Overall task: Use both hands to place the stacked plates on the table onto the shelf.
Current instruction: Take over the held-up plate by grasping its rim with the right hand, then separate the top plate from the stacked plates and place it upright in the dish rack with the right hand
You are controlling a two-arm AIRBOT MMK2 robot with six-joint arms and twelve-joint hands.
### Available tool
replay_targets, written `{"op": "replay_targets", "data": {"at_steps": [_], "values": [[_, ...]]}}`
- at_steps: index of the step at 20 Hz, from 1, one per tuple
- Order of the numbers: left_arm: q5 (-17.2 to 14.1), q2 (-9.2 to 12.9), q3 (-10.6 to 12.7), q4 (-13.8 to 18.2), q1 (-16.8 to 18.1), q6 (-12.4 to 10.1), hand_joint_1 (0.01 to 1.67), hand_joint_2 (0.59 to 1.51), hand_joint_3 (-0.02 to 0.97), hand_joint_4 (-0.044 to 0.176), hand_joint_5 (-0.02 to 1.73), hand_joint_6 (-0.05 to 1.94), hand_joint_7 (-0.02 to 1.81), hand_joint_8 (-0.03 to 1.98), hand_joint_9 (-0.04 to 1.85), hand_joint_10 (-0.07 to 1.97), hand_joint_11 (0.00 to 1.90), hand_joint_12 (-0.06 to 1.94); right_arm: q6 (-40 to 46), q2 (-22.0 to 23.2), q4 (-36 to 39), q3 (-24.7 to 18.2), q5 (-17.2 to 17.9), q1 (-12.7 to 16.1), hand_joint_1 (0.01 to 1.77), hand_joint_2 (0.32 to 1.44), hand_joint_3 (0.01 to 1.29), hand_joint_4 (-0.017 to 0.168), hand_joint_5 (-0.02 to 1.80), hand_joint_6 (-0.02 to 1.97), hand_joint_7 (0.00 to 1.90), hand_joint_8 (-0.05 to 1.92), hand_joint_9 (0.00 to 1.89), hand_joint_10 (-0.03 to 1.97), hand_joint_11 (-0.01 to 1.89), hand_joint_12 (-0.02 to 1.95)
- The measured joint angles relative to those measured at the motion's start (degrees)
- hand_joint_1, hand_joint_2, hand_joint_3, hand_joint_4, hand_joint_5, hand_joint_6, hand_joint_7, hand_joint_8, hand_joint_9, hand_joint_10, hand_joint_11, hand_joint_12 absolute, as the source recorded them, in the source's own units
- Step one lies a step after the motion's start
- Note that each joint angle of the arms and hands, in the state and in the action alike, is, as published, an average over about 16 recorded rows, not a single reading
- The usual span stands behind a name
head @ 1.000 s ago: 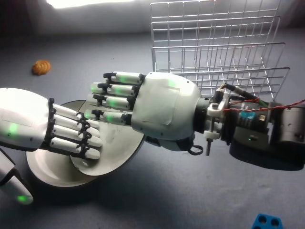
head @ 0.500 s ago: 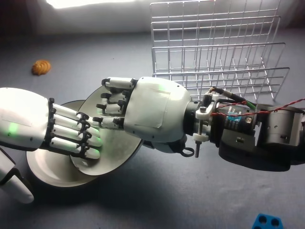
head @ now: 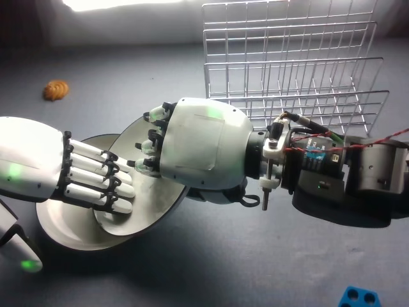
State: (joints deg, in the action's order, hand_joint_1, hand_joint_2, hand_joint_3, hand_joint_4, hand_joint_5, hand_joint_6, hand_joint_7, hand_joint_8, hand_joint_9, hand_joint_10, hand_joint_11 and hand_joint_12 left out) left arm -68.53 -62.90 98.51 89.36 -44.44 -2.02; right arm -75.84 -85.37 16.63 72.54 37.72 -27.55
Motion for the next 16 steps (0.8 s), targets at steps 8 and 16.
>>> {"op": "replay_targets", "data": {"at_steps": [8, 16], "values": [[-0.24, 1.8, 0.55, -0.2, 3.06, -0.48, 0.01, 1.116, 0.017, -0.001, 0.02, 0.01, 0.02, 0.01, 0.03, 0.01, 0.01, -0.01, -0.68, 2.37, -0.16, -3.99, 0.51, 1.3, 1.13, 1.02, 0.01, 0.013, 0.88, 0.84, 0.97, 0.83, 1.22, 0.09, 0.77, 1.05], [-0.11, 4.94, 1.13, 1.15, 6.47, -1.01, 0.01, 1.117, 0.017, 0.004, 0.02, 0.01, 0.03, 0.01, 0.03, 0.01, 0.01, -0.01, -0.91, 6.87, -0.92, -10.07, -0.93, 3.86, 1.17, 1.02, 0.01, 0.018, 0.93, 0.96, 1.02, 0.88, 1.24, 0.06, 0.78, 1.05]]}}
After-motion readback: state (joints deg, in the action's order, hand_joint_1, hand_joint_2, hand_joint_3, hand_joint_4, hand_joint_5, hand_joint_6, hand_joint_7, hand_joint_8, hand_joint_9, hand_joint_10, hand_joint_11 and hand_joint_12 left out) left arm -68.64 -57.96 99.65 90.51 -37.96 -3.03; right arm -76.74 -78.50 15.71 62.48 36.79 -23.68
